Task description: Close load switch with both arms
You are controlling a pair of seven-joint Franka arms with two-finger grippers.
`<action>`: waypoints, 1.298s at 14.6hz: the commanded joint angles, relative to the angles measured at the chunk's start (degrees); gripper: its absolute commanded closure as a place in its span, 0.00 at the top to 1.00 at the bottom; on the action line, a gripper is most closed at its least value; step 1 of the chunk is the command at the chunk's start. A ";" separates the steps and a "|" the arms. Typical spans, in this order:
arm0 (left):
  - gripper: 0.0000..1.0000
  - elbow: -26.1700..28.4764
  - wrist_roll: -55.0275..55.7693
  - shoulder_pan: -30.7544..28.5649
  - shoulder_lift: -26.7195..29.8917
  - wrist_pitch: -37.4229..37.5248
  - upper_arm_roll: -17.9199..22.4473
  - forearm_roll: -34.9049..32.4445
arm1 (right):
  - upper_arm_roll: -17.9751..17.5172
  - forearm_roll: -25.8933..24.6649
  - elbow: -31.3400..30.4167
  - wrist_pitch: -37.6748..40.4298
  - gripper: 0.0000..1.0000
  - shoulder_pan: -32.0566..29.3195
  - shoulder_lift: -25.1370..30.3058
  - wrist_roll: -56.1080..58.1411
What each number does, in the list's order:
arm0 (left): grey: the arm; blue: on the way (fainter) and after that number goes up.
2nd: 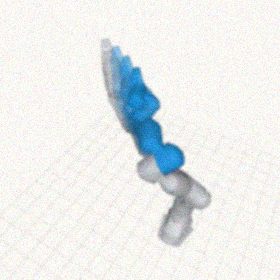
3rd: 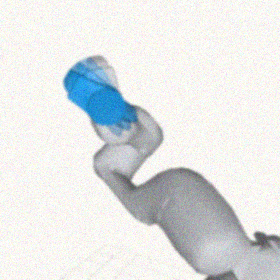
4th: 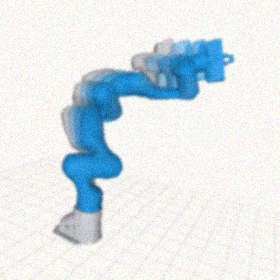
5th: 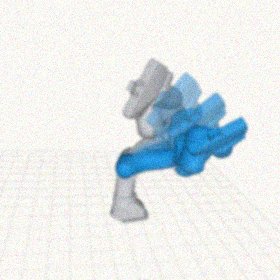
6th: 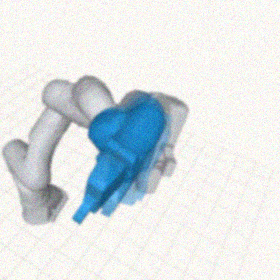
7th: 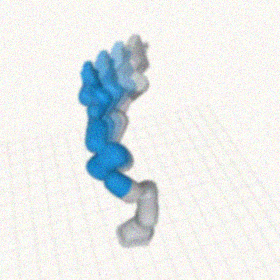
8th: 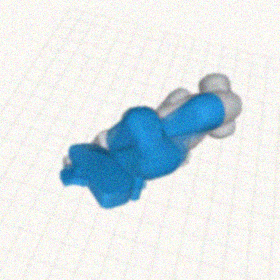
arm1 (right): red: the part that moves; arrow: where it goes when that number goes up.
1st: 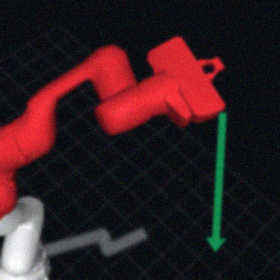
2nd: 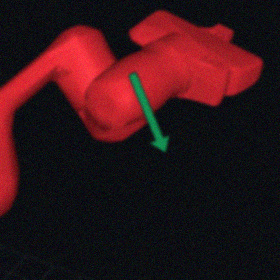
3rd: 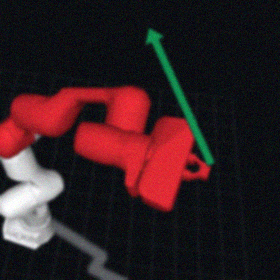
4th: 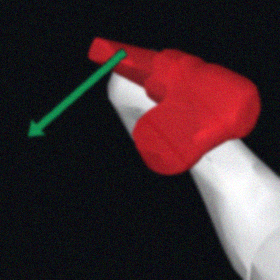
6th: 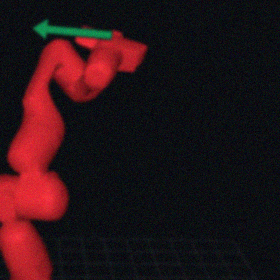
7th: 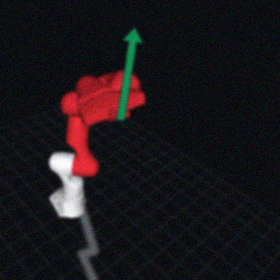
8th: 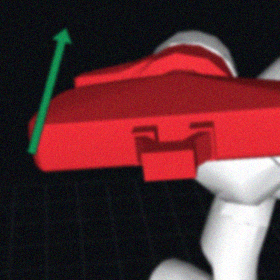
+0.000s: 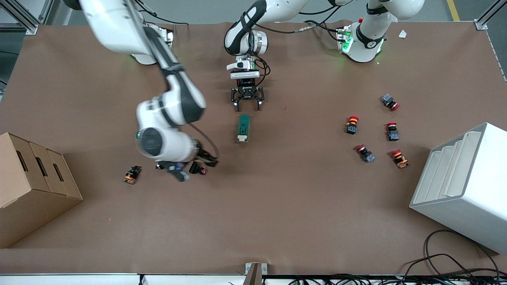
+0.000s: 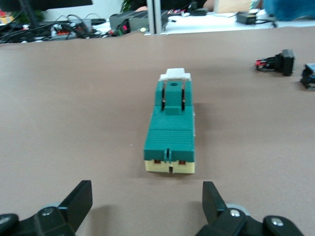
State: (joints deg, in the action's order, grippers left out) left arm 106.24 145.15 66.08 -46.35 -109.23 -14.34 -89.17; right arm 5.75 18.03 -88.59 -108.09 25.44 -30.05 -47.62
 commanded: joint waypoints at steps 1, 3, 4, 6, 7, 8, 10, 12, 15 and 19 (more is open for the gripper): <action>1.00 -3.03 -5.21 -0.43 3.72 -0.37 -0.60 8.27 | -1.18 -6.84 -2.55 6.12 1.00 -8.79 7.27 12.86; 1.00 -10.06 -12.13 -0.43 3.81 -0.28 -0.60 18.55 | -1.10 -10.11 -2.47 8.42 1.00 -13.81 9.73 22.87; 1.00 -12.35 -16.26 -0.69 4.34 0.41 -0.52 22.69 | -1.10 -12.99 -2.29 9.12 1.00 -16.18 10.88 28.32; 1.00 -16.49 -23.56 -1.30 6.53 3.31 0.10 30.34 | -1.10 -18.01 -1.94 9.30 1.00 -19.10 12.55 36.51; 1.00 -18.16 -27.07 -2.96 8.02 3.93 0.10 34.55 | -1.10 -20.12 -1.85 9.39 1.00 -19.98 13.60 40.20; 1.00 -19.22 -29.72 -4.45 9.86 4.02 0.10 37.64 | -1.10 -20.84 -1.85 9.39 1.00 -21.29 14.22 42.41; 1.00 -19.40 -35.08 -8.49 14.69 4.11 0.10 43.01 | -1.10 -20.93 -1.76 9.57 1.00 -24.54 15.89 47.42; 1.00 -19.49 -40.70 -12.88 19.08 4.11 0.10 48.10 | -1.18 -20.84 0.68 12.72 1.00 -27.44 16.25 51.21; 1.00 -19.67 -53.61 -22.02 25.94 5.34 0.10 56.72 | -1.18 -20.32 3.60 16.16 1.00 -28.60 15.81 50.79; 1.00 -20.10 -71.19 -33.45 31.31 8.49 0.10 63.85 | -1.27 -19.70 4.03 16.34 1.00 -28.34 15.90 50.61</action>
State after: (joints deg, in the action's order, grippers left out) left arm 85.20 80.07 36.44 -17.50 -102.76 -13.67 -27.86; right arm 5.36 -1.55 -84.99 -92.44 -2.54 -14.51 3.10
